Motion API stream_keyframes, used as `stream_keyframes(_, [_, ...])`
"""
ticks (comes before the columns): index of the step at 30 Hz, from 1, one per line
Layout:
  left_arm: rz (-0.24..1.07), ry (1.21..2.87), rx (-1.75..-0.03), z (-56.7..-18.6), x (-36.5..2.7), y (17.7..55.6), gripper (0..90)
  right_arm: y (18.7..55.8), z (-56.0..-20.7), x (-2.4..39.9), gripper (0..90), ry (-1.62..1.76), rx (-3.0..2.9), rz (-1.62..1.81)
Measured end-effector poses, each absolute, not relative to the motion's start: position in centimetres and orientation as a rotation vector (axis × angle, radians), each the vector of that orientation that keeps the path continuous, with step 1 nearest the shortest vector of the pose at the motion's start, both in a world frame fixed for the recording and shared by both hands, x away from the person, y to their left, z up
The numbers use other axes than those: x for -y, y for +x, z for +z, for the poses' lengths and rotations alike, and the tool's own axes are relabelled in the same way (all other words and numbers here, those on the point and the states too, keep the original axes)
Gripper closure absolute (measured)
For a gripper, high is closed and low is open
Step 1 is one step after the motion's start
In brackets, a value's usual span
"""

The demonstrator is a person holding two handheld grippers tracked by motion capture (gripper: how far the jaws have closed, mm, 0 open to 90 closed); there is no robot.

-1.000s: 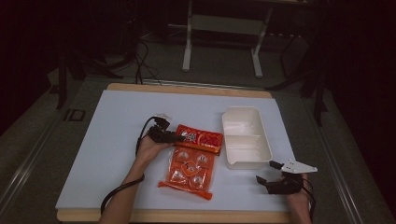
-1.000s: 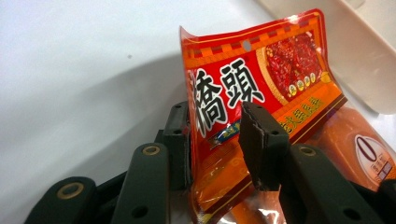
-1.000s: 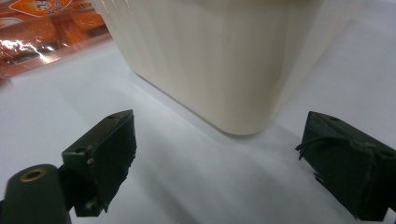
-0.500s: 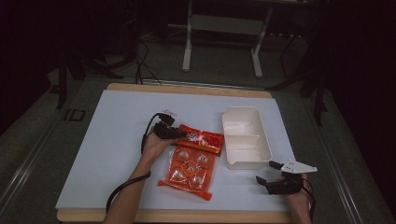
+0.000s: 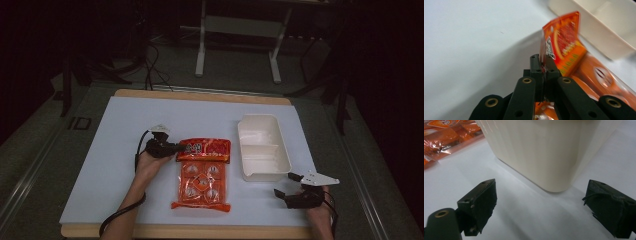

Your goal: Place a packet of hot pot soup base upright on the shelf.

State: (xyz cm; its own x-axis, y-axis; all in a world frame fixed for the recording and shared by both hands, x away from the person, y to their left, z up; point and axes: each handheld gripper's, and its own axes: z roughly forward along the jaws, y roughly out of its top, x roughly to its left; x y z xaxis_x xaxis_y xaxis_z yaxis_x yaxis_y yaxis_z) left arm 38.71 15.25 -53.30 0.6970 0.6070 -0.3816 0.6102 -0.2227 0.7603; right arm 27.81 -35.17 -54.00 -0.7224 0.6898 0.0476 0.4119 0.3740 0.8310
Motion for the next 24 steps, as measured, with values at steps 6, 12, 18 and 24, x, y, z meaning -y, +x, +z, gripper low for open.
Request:
stream_keyframes(6, [-0.050, 2.017, -0.895, -53.9, -13.4, 39.5, 74.1, 27.8, -54.0, 35.1, 10.6, 0.965, -2.333, 1.274])
stream_keyframes(12, [-0.070, 2.042, -0.933, -54.8, -13.2, 40.0, 75.8, 27.8, -54.0, 35.1, 10.6, 0.959, -2.336, 1.281])
stream_keyframes(18, [-0.104, 2.018, -0.947, -55.0, -13.5, 40.2, 74.4, 27.8, -54.0, 35.1, 10.5, 0.960, -2.340, 1.281])
stream_keyframes(24, [-0.091, 2.086, -0.957, -54.3, -12.9, 39.8, 89.7, 27.8, -54.0, 35.1, 10.6, 0.960, -2.340, 1.279])
